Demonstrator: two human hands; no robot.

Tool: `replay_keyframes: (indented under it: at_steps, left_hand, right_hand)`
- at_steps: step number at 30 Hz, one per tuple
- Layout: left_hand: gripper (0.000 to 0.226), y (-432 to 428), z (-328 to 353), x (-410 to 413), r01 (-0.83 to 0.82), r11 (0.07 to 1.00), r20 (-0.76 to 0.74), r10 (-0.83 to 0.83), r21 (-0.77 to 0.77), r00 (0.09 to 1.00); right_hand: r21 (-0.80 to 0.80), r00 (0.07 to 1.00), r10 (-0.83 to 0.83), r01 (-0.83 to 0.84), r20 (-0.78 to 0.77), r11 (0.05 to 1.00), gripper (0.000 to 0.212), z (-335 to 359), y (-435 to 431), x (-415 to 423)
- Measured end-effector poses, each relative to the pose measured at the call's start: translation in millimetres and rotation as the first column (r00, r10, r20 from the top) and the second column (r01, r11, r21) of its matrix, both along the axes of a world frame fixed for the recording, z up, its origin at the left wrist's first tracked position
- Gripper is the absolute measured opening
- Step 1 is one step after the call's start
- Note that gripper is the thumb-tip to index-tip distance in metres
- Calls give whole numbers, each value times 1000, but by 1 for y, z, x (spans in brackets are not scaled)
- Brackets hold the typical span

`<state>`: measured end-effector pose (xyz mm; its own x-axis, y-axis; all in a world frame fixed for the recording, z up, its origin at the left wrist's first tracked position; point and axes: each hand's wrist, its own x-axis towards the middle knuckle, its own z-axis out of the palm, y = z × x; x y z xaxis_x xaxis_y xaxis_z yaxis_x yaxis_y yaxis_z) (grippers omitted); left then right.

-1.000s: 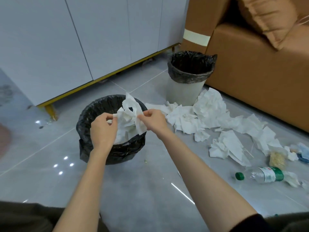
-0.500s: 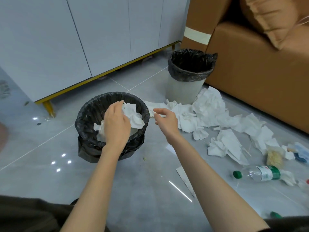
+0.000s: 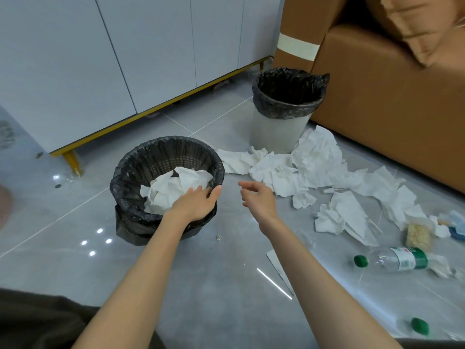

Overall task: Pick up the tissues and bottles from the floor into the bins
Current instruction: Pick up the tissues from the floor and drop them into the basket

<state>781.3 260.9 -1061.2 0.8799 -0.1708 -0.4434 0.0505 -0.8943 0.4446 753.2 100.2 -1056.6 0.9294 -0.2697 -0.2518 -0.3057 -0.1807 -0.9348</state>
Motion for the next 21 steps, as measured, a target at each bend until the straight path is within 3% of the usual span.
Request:
replay_keyframes:
  at_steps: [4, 6, 9, 13, 18, 21]
  left_hand:
    - [98, 10, -6, 9, -79, 993, -195, 62, -82, 979]
    - [106, 12, -12, 12, -85, 992, -188, 66, -98, 980]
    - [92, 5, -10, 10, -35, 999, 30, 34, 15, 999]
    - [53, -18, 5, -4, -61, 979, 336, -8, 196, 942]
    - [47, -46, 10, -14, -33, 995, 577, -25, 89, 816]
    - [42, -65, 13, -21, 34, 999, 649, 1, -41, 761]
  right_hand:
    - [7, 1000, 8, -8, -16, 1000, 23, -7, 1, 0]
    - [8, 1000, 12, -11, -21, 1000, 24, -10, 1, -1]
    - [18, 1000, 7, -6, -23, 1000, 24, -13, -4, -1]
    - [35, 997, -71, 71, -5, 997, 25, -14, -17, -4]
    - [81, 992, -127, 128, -13, 988, 25, -12, -42, -10]
    - [67, 987, -155, 158, -41, 985, 26, -18, -62, -18]
